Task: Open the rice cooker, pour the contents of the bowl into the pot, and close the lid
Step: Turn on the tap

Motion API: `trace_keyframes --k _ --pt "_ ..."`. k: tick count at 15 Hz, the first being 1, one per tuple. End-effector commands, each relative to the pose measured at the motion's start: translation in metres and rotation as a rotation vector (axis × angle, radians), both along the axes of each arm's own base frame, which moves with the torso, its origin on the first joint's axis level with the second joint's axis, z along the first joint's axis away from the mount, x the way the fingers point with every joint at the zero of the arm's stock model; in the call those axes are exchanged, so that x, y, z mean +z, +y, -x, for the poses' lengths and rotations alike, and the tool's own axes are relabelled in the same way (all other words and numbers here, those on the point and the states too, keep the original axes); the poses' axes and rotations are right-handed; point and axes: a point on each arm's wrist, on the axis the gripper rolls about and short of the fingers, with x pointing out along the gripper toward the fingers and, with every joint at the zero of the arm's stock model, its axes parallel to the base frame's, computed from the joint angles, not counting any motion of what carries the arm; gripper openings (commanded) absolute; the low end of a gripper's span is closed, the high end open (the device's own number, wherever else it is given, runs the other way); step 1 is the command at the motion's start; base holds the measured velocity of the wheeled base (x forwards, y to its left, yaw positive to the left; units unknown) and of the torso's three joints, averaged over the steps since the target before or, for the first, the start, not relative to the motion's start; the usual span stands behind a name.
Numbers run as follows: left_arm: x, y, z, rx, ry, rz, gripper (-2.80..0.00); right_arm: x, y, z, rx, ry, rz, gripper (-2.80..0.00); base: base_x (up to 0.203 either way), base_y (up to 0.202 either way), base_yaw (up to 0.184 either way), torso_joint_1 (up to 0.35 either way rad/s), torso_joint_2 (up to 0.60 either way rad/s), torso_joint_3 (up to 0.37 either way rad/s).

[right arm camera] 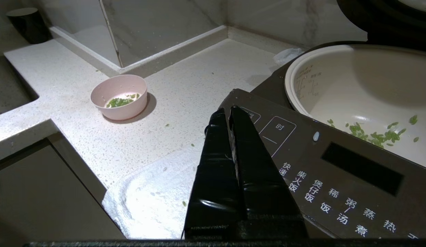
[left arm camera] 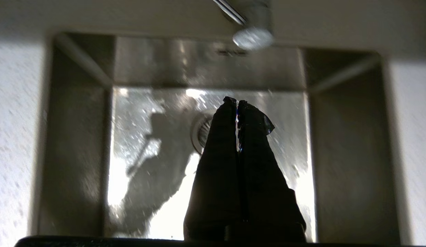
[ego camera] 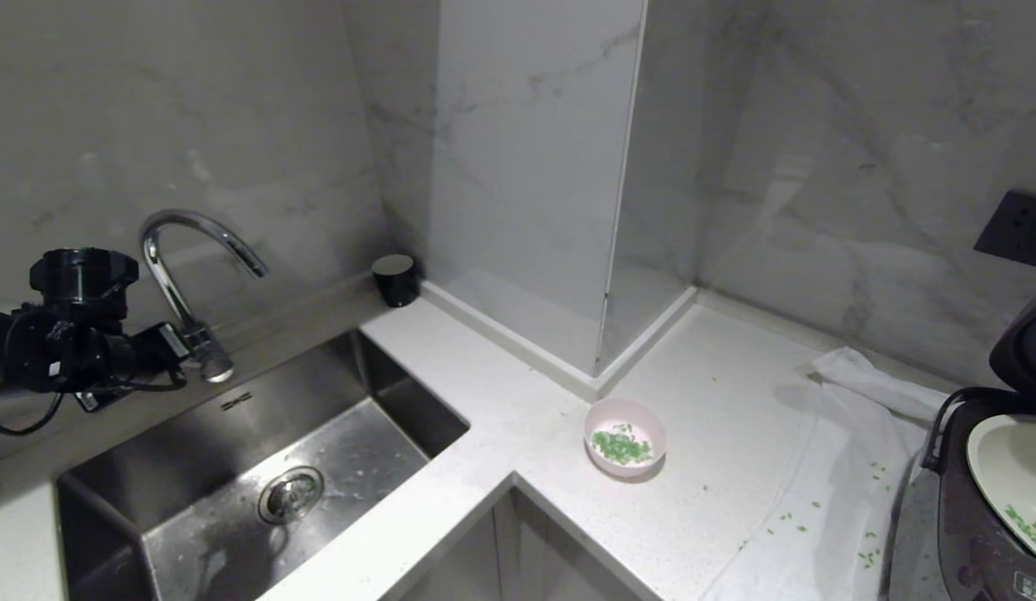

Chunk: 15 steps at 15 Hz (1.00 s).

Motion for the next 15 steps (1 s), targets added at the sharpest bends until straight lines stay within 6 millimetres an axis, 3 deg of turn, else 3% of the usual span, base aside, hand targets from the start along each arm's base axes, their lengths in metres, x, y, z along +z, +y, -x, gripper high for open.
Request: trace_keyframes --k 1,2,10,15 --pt "-0.027 0.022 -0.021 0.034 0.053 -0.001 -2.8 0.0 0.0 0.0 0.001 0.0 0.0 -2.8 0.0 0.0 0.0 0.0 0.0 0.0" --pt "-0.03 0.026 -0.026 0.035 0.058 -0.007 0.0 0.0 0.0 0.0 0.0 0.0 0.0 -2.8 0.0 0.0 0.0 0.0 0.0 0.0" --pt "-0.056 0.046 -0.081 0.048 0.017 -0.019 0.0 0.0 0.0 0.0 -0.001 0.0 0.0 -2.8 0.0 0.0 0.0 0.0 0.0 0.0" --pt "-0.066 0.056 -0.099 0.083 0.0 -0.044 0.0 0.0 0.0 0.0 0.001 0.0 0.0 -2.8 0.0 0.0 0.0 0.0 0.0 0.0"
